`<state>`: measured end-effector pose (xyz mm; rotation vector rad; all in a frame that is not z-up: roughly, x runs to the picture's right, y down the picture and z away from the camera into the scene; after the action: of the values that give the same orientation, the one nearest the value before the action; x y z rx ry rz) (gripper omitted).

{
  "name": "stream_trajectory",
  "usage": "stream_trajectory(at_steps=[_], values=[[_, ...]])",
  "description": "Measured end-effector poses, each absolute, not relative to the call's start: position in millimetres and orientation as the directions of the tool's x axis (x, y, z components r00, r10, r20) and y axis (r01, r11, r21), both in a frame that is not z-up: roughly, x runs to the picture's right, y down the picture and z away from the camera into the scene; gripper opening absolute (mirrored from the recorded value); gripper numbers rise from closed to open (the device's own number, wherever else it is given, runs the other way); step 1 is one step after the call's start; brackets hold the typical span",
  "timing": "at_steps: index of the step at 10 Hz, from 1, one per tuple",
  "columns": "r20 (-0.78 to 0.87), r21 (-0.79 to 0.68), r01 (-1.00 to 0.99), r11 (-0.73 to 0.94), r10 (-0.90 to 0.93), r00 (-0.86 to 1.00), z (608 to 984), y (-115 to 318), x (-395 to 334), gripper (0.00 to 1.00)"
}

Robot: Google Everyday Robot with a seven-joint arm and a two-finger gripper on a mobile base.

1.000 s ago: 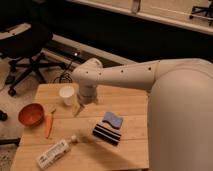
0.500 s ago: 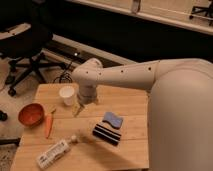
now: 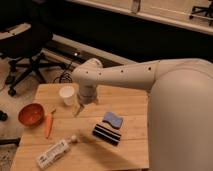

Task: Push the eraser across the table

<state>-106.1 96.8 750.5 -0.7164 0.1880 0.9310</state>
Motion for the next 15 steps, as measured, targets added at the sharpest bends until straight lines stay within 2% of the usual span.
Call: stream_trajectory(at_steps=[11,15], values=[[-0.441,-0.49,-0.776,0.398,0.654,0.614,749.3,98.3,-106.5,0.8],[-0.469,-0.518,-0.785,0.339,0.655,0.592,731.2,128.7,-104.0,0.8]])
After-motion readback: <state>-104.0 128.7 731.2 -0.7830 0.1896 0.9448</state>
